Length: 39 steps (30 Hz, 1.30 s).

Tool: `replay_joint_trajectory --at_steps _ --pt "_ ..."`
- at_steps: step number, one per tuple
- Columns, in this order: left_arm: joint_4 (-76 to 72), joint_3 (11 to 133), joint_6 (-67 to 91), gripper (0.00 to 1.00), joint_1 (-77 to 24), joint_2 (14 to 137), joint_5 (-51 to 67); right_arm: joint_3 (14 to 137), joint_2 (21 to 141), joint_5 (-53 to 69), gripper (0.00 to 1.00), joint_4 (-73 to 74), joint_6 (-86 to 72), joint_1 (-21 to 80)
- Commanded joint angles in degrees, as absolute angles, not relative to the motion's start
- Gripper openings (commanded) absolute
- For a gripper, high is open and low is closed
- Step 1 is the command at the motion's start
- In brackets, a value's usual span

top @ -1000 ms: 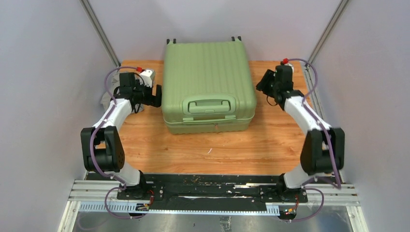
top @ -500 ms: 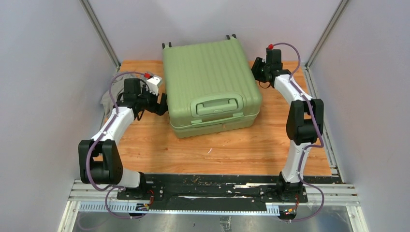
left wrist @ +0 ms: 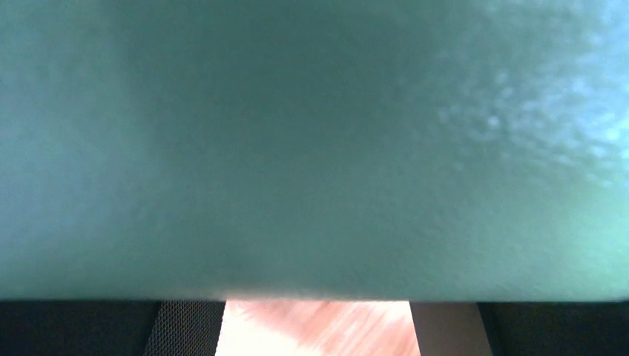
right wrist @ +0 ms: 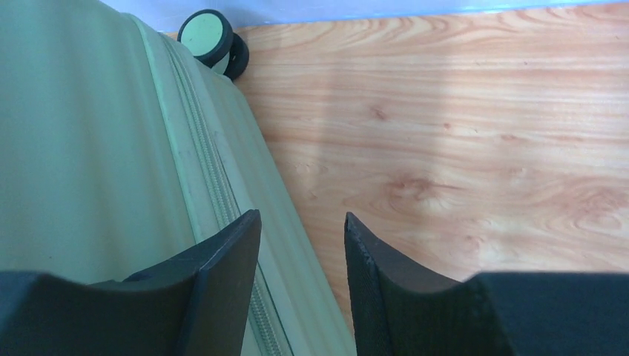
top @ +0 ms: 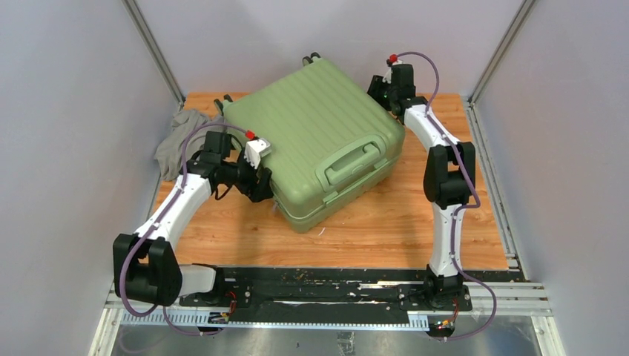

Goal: Pack the luggage
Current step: Zip the luggage at the center of the board.

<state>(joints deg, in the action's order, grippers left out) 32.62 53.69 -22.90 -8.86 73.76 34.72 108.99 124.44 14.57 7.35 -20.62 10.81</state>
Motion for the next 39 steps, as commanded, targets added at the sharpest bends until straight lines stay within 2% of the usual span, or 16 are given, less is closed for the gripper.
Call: replay_joint_trajectory --at_steps 1,3,4,11,17,21,28,34,39 --pt "29.59 55.42 -21.23 0.84 -11.65 74.55 36.65 114.12 122.79 33.52 0.59 12.58 -20.05 23.0" --pt "31.25 56.97 -22.04 0.85 -11.46 74.28 35.16 115.03 120.94 30.64 0.85 14.52 -17.83 22.32" --pt "32.1 57.72 -22.41 0.86 -11.17 74.01 34.6 114.56 119.18 28.83 0.94 15.33 -16.68 21.72" --pt "38.03 61.97 -25.35 0.93 -6.36 70.19 34.09 98.6 99.09 11.91 0.98 18.08 -16.86 14.85" --pt "42.93 62.5 -29.69 0.96 -4.57 65.91 34.96 76.83 79.44 6.09 0.99 20.63 -22.54 4.72" --pt "44.72 61.23 -30.39 0.95 -4.57 65.42 36.8 63.03 69.94 18.37 1.0 20.85 -26.18 -2.32" --pt "45.08 59.25 -31.45 0.92 -4.58 65.87 35.39 44.76 51.71 18.97 0.99 26.77 -26.08 -0.35" --pt "45.09 59.15 -31.67 0.9 -4.57 66.44 34.54 32.38 46.58 27.06 0.85 15.76 -29.34 2.34" --pt "45.09 58.92 -31.07 0.88 -4.51 67.96 33.44 33.18 55.96 26.78 0.64 3.91 -29.49 7.49"
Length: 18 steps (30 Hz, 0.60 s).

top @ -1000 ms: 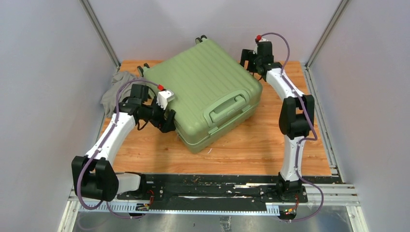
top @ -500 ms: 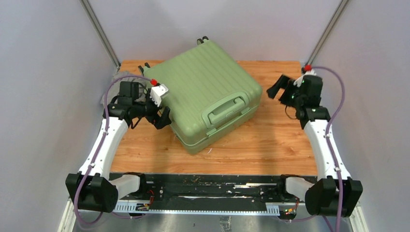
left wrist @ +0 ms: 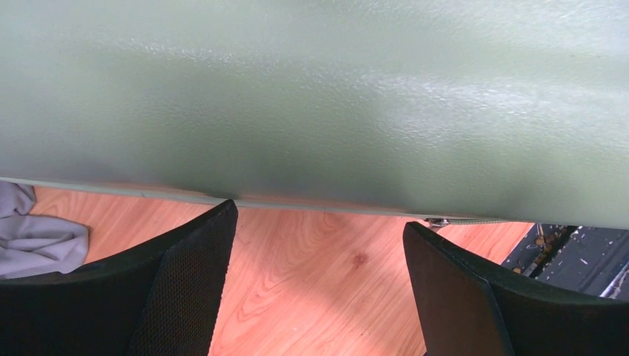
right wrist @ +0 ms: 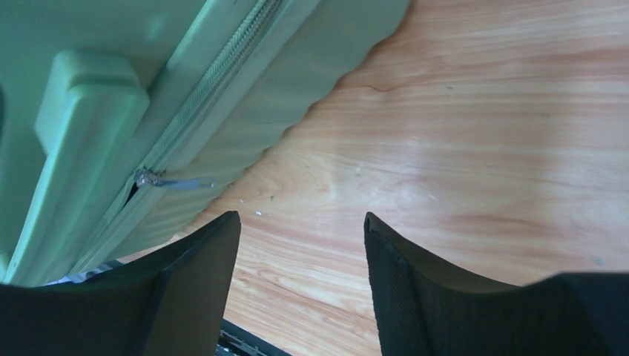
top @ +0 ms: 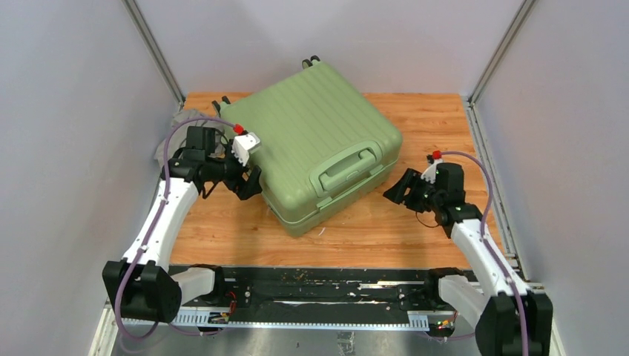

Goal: Pack the luggage
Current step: Zip the luggage at the center of the board.

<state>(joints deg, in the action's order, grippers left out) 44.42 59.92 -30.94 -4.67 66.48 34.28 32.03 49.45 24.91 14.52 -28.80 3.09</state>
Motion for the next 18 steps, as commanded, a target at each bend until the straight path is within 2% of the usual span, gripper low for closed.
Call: replay_joint_trajectory --at_steps 1,5,9,14,18 --pt "45.09 58.77 -31.11 0.88 -4.49 68.45 32.84 35.07 58.62 26.01 0.61 3.31 -28.42 9.01" --pt "45.09 58.71 -31.2 0.87 -4.35 70.69 31.12 42.8 68.38 24.1 0.51 1.57 -24.76 14.08" --pt "43.57 59.23 -30.59 0.86 -4.05 73.6 30.83 47.23 75.69 25.31 0.47 -4.03 -24.18 15.19" --pt "40.56 61.48 -27.75 0.84 -4.08 77.25 31.8 47.57 76.32 25.5 0.52 -5.52 -20.52 15.2" --pt "40.44 61.68 -27.32 0.83 -4.12 77.39 33.17 39.55 70.41 25.54 0.6 -7.02 -18.97 15.2"
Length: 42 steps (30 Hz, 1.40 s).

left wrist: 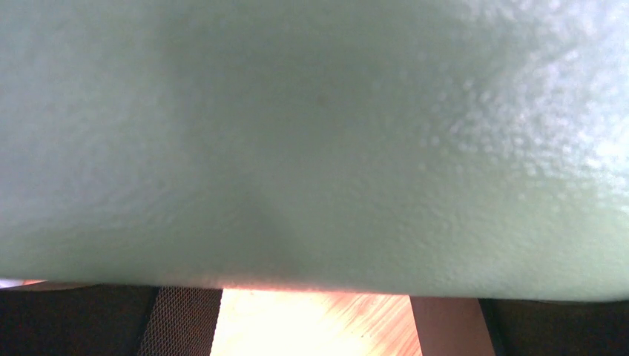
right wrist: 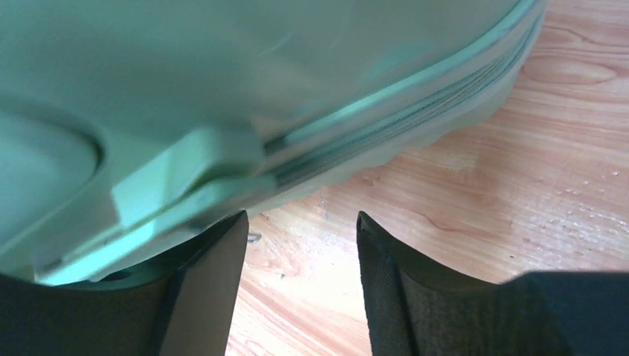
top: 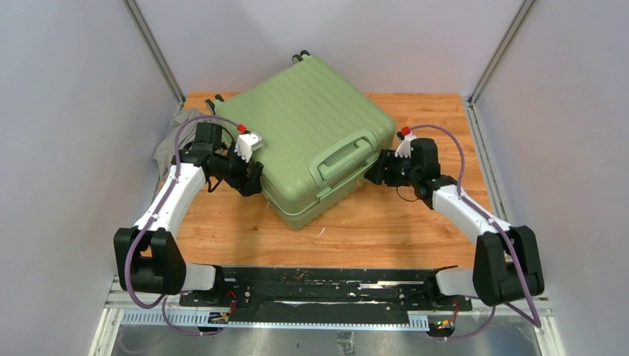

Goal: Pack the luggage
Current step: Zip the luggage at the center of the board.

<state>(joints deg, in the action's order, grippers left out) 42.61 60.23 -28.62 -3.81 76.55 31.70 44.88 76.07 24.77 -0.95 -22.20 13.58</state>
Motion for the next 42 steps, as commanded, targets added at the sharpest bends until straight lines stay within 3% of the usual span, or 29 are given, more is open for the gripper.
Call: replay_joint_trajectory --at_steps 1,7,12,22,26,39,42 --pt "40.35 61.58 -27.36 0.83 -4.12 77.15 33.07 36.87 68.53 25.8 0.62 -8.24 -18.09 15.21" --pt "40.34 61.33 -27.22 0.83 -3.96 76.53 32.78 25.63 62.95 35.42 0.65 -25.03 -14.58 15.25" --pt "40.4 61.78 -26.43 0.83 -3.96 76.23 32.72 26.44 66.94 41.64 0.65 -32.24 -14.12 15.37" --pt "40.03 62.45 -25.2 0.83 -3.96 76.97 33.98 29.09 77.23 42.95 0.61 -39.66 -12.02 17.53" --pt "39.75 62.03 -24.85 0.82 -4.0 76.99 35.41 27.57 77.5 39.46 0.51 -43.52 -11.73 19.41" --pt "39.65 60.0 -24.37 0.75 -4.08 76.42 36.96 26.59 75.38 30.8 0.03 -44.13 -8.84 22.66" --pt "39.43 59.28 -24.28 0.7 -4.1 75.76 36.5 26.33 73.44 29.94 0.0 -42.32 -7.06 23.44"
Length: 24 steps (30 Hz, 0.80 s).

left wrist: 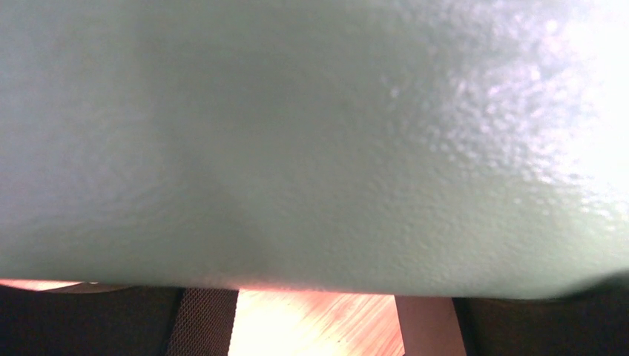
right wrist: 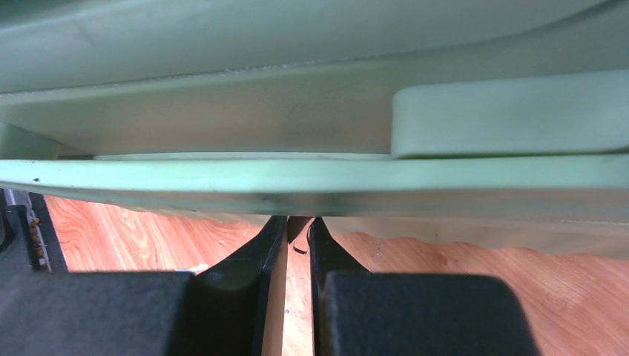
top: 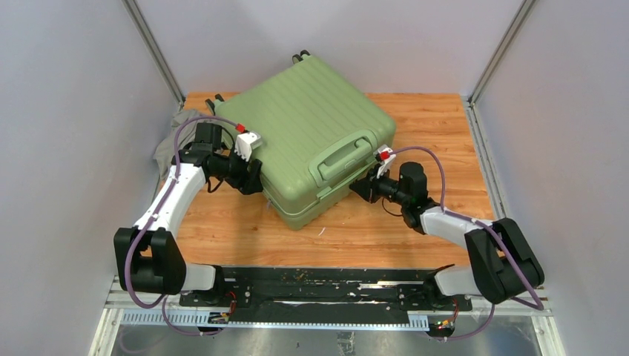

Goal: Pack the luggage
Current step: Zip the luggage at the center of the board.

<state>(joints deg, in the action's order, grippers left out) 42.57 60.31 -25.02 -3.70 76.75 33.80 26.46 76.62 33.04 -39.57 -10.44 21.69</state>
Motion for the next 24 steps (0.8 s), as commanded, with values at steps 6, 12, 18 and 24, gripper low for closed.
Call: replay_joint_trajectory --at_steps 6,12,18,24 --pt "38.22 58.8 -23.12 0.65 -4.71 75.84 34.17 26.31 69.73 28.72 0.0 -36.85 -4.08 27.51" --pt "36.09 57.77 -21.05 0.63 -6.6 76.4 35.66 24.62 65.12 22.24 0.0 -34.77 -3.66 37.68" --pt "32.87 55.24 -18.2 0.6 -9.27 76.89 39.7 23.31 62.65 13.96 0.0 -33.48 -4.08 48.83" --pt "30.85 55.08 -15.73 0.6 -11.95 77.38 40.31 22.73 65.13 7.29 0.0 -35.84 -5.42 55.67"
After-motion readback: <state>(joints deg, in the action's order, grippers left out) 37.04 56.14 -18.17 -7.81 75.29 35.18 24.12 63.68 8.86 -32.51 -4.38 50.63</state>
